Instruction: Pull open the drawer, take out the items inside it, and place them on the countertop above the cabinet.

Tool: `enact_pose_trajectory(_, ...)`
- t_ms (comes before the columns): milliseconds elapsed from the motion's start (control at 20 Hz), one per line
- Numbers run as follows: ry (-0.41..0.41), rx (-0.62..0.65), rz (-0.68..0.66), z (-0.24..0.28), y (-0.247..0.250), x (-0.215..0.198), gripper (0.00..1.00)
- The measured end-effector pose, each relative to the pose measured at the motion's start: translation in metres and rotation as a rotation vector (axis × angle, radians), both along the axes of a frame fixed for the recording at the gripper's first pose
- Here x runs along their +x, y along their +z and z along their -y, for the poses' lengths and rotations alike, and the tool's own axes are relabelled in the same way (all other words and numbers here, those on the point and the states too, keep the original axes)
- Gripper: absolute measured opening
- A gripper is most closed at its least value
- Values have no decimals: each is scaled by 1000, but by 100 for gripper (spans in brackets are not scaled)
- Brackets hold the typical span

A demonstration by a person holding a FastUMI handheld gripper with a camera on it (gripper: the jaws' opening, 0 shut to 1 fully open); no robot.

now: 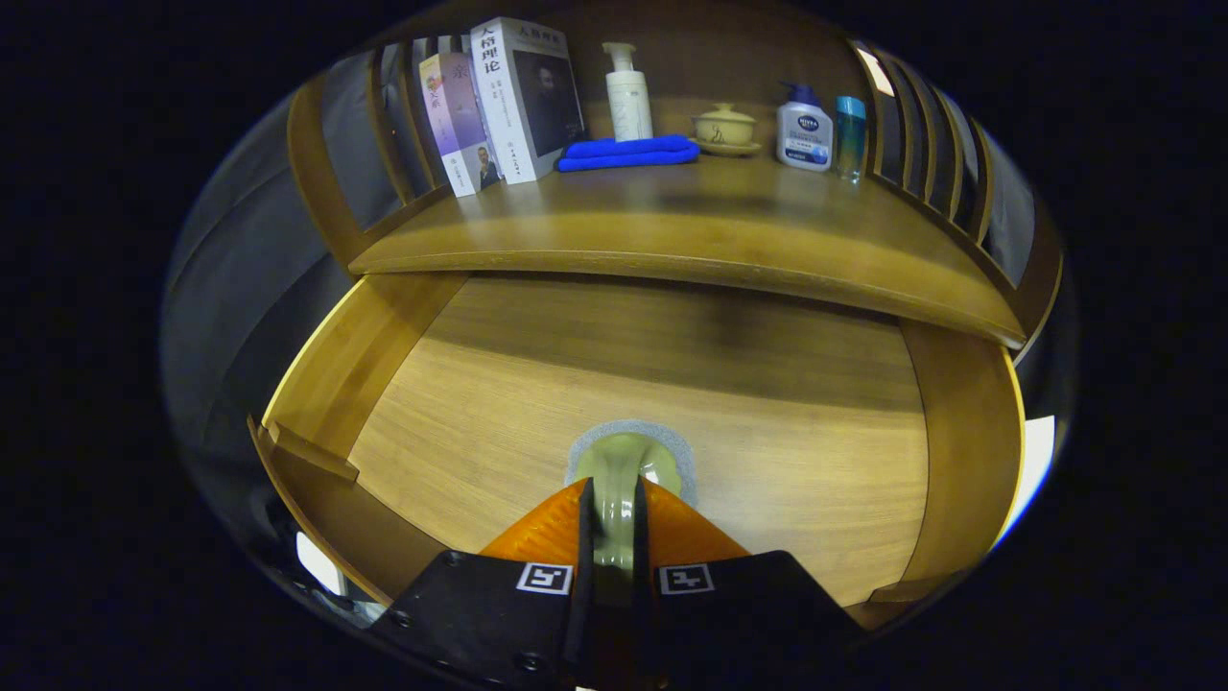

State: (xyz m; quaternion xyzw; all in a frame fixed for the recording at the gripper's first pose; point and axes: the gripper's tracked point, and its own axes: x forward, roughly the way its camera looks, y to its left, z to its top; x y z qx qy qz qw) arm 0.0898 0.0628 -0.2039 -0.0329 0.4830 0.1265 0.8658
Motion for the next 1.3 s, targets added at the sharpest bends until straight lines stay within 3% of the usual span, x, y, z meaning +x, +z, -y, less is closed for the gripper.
enact_pose_trajectory(600, -20, 112, 229, -10, 79, 21, 18)
enact_pose_trajectory(950, -34, 141, 347, -11, 120, 52, 18)
enact_pose_trajectory(1300, -111, 188, 398, -3, 140, 104, 18)
